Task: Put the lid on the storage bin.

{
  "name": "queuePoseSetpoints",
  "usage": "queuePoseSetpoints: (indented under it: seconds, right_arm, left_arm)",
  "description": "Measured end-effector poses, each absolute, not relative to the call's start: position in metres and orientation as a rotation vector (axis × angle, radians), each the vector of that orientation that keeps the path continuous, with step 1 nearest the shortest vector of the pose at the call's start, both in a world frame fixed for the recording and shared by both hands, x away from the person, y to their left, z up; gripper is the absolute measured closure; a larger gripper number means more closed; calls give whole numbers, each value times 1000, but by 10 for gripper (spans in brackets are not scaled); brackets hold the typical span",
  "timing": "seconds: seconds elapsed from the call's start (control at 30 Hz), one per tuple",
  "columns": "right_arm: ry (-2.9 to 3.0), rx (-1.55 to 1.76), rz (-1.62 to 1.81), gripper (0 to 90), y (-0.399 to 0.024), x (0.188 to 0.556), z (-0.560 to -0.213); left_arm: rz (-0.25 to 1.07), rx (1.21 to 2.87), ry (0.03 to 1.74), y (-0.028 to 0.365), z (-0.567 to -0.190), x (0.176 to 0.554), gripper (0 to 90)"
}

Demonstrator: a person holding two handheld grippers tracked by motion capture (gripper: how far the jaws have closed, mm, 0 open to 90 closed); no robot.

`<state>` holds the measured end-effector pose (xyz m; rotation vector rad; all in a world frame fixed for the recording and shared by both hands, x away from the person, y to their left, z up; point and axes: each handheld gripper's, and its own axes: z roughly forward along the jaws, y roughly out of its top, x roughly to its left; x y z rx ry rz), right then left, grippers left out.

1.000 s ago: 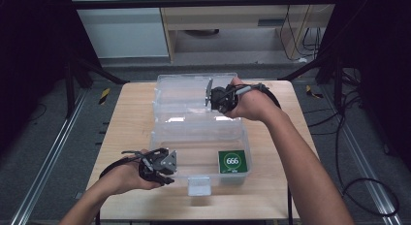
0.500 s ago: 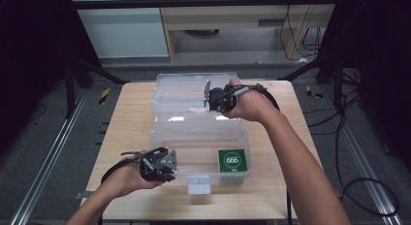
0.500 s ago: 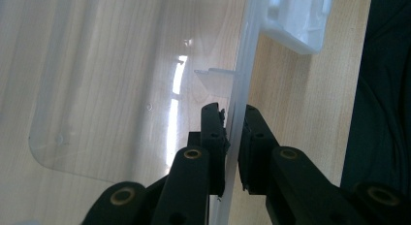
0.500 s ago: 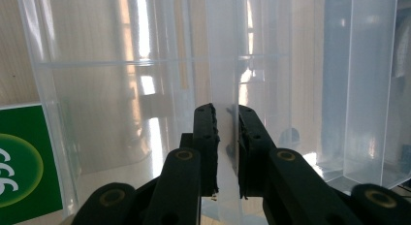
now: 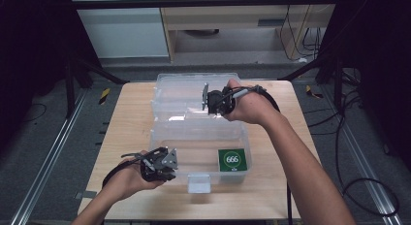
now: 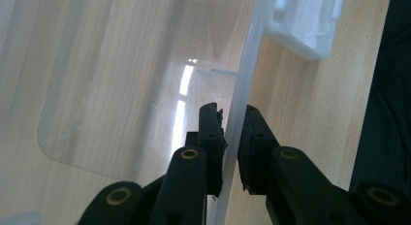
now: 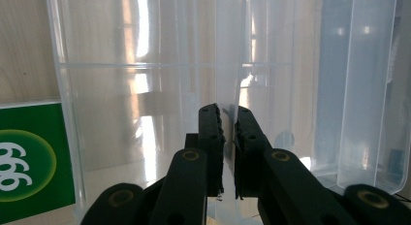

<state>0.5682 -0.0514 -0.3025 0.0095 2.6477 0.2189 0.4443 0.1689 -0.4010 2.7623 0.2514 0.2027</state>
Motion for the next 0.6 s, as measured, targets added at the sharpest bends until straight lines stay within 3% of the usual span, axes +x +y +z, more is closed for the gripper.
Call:
queuePoseSetpoints:
  seconds: [0.6]
  right_arm:
    - [2609,-54,245,849,-52,528,-296]
  left_arm:
    - [243,2748,274,169,-403,441,802]
